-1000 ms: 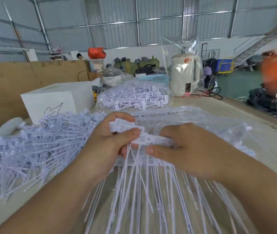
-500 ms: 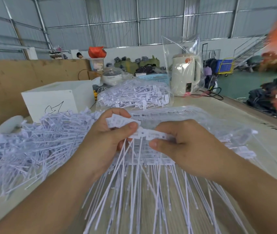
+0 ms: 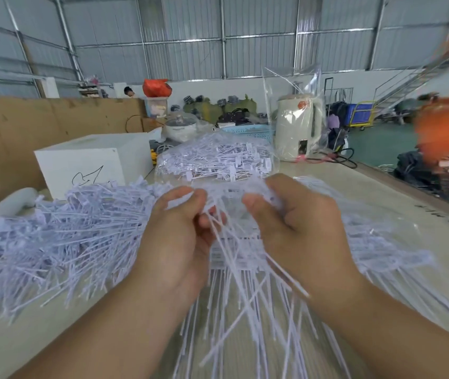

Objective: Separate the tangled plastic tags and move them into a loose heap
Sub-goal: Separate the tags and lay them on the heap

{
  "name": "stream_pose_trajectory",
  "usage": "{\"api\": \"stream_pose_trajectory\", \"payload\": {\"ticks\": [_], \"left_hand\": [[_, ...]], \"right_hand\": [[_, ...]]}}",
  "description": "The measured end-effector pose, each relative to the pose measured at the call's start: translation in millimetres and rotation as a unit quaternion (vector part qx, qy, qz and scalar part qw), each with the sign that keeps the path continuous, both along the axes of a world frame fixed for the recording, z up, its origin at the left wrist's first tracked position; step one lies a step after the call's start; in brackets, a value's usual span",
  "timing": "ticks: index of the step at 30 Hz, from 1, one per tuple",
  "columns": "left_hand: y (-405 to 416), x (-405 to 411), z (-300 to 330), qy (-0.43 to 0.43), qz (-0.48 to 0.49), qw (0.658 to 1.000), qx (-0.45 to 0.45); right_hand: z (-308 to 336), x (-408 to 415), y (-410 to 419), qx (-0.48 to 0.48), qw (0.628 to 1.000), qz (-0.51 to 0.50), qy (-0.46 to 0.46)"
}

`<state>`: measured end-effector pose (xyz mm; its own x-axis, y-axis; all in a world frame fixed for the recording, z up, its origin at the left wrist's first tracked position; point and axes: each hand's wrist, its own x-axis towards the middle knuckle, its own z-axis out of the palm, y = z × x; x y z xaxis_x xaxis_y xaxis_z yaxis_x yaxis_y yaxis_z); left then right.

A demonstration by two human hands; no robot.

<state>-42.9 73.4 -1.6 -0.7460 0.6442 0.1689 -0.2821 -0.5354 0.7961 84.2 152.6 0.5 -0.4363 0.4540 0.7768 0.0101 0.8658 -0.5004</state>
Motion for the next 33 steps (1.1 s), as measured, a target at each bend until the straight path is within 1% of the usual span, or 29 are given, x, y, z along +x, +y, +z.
{"api": "stream_pose_trajectory", "payload": {"ticks": [2,4,6,7,9,11,14,18,21,23,25,27,29,31,33], "left_hand": [[-3.3,-17.7,-0.3,-0.034,0.014,0.999,-0.027],[-6.7,-28.4,-0.2,-0.016,0.026,0.998,-0.051],[-7.0,-22.5,1.8,0.045,0.007,0.998,-0.053],[-6.0,-15.7,2.1,0.068,-0.017,0.997,-0.044],[-3.4,-3.6,2.2,0.094,-0.061,0.993,-0.033],[-2.7,0.7,-0.2,0.158,-0.048,0.985,-0.055],[-4.6,2.7,-2.5,0.251,-0.012,0.964,-0.088],[-8.4,4.5,-4.8,0.293,-0.032,0.952,-0.081],[-11.1,4.3,-5.8,0.341,-0.035,0.935,-0.09],[-10.5,3.7,-5.8,0.347,-0.028,0.933,-0.094],[-8.9,2.3,-5.4,0.328,-0.032,0.94,-0.085],[-7.7,-0.3,-3.5,0.287,-0.044,0.955,-0.065],[-6.8,-2.9,-2.1,0.249,-0.045,0.966,-0.052],[-6.1,-3.3,-2.8,0.242,-0.044,0.968,-0.057],[-5.7,-0.9,-4.6,0.26,-0.042,0.962,-0.074]], "right_hand": [[2.3,3.0,1.2,0.011,1.0,0.027,0.007],[-0.4,3.0,0.9,-0.008,0.996,0.077,-0.045],[-5.5,-1.2,3.3,-0.043,0.987,0.103,-0.115],[-7.9,-3.0,5.5,-0.053,0.982,0.109,-0.144],[-9.9,-4.0,10.6,-0.067,0.971,0.129,-0.191],[-10.2,-2.3,14.5,-0.071,0.96,0.147,-0.226],[-9.1,0.9,18.9,-0.06,0.95,0.137,-0.273],[-9.2,0.1,23.9,-0.056,0.948,0.143,-0.278],[-9.7,0.4,24.4,-0.073,0.949,0.148,-0.267],[-10.2,0.3,23.9,-0.069,0.953,0.151,-0.255],[-8.9,-0.7,23.3,-0.069,0.957,0.153,-0.235],[-6.6,-0.6,24.8,-0.101,0.962,0.152,-0.205],[-3.7,3.4,26.8,-0.142,0.958,0.158,-0.195],[-2.9,7.4,29.3,-0.131,0.953,0.17,-0.213],[-2.9,8.0,26.7,-0.089,0.948,0.176,-0.248]]}}
